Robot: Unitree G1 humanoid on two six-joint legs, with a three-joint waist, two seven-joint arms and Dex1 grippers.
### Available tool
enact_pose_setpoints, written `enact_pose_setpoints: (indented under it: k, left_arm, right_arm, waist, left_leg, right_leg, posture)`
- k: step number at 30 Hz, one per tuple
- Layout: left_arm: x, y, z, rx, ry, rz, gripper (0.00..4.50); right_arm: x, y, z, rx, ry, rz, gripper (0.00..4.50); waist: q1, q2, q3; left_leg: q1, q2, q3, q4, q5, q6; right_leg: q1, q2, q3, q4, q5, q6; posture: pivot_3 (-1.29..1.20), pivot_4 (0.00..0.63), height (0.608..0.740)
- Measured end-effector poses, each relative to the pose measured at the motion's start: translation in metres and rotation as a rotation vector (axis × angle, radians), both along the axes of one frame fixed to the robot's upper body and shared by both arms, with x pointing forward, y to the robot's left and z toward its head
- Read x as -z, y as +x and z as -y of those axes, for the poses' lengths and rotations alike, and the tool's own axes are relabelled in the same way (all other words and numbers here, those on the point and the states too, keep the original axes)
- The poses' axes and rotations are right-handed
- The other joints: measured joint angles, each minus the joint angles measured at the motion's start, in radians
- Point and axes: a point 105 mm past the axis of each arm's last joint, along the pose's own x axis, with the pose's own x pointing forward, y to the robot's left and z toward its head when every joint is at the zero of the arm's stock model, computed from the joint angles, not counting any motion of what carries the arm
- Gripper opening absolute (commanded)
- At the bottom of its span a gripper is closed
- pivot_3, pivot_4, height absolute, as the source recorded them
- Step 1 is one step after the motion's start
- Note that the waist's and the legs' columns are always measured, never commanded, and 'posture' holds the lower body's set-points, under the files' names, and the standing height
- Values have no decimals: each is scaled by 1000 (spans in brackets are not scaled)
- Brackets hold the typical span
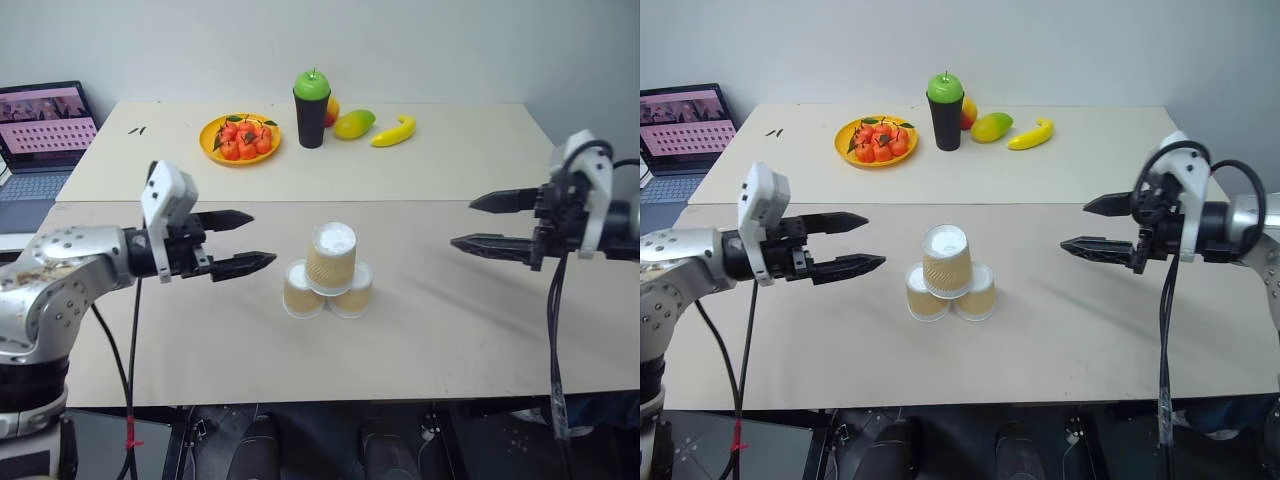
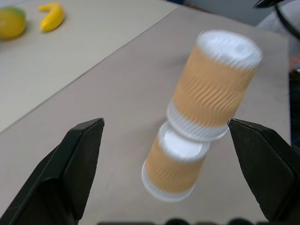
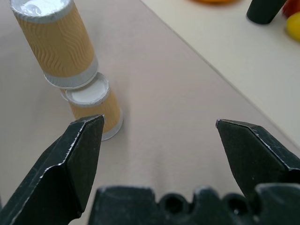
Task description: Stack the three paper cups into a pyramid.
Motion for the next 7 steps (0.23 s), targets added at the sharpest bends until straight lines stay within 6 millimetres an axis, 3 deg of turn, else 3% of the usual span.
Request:
enact_pose_setpoints:
  k: [4, 7]
  left_arm:
    - [19, -1, -13, -71, 26, -12, 4500]
    - [15, 5, -15, -111, 29, 64, 4500]
  right_arm:
    - [20, -3, 5, 8, 15, -8, 4465]
    - [27, 0, 2, 13, 34, 8, 4465]
  waist:
    - [4, 0, 0]
    - [6, 0, 0]
  left_leg:
    - [0, 0, 0, 0, 0, 0]
    - [0, 0, 0, 1, 0, 0]
  right_leg:
    - [0, 0, 0, 0, 0, 0]
    - [0, 0, 0, 1, 0, 0]
  posture:
    - [0, 150, 735]
    - [0, 150, 735]
